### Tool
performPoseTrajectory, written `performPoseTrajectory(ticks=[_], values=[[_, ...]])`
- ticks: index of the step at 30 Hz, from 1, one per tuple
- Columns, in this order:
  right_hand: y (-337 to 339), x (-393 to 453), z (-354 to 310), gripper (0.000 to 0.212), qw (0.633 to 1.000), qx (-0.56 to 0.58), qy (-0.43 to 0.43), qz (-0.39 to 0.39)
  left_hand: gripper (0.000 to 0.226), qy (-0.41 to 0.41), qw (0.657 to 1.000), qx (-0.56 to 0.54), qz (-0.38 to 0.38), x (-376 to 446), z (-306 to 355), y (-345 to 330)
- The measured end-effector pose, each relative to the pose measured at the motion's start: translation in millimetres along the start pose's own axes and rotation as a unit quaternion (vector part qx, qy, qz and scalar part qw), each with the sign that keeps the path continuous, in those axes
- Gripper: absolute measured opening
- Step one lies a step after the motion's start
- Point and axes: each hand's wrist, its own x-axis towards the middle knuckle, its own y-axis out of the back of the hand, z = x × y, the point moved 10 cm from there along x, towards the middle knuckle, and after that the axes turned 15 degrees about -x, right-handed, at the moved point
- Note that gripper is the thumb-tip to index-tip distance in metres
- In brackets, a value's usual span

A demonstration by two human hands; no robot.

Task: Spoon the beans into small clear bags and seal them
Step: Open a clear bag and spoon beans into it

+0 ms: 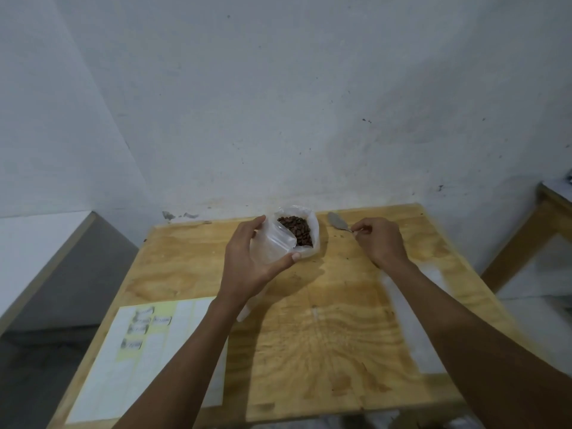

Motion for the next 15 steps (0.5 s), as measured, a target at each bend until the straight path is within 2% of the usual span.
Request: performPoseTrajectory(ticks=[5, 9, 12, 15], values=[[1.2, -3.8, 8.8, 0.015, 0.997, 0.062, -0.043, -0.029, 0.099, 0.0, 1.0, 0.008, 0.0, -0.2, 0.8, 3.4], [12.1, -5.9, 7.5, 0.01, 0.994, 0.095, -0.055, -0.016, 0.099, -0.002, 1.0, 0.012, 0.003, -0.6, 1.8, 5.0], [19.6, -5.8, 3.0, 0.015, 0.991, 0.122, -0.06, -0.009, 0.099, -0.001, 1.0, 0.013, 0.004, -0.3, 1.9, 5.9], [31.3, -4.5, -12.3, 0.017, 0.992, 0.123, -0.029, 0.011, 0.099, -0.002, 1.0, 0.015, 0.004, 0.8, 1.3, 7.2]])
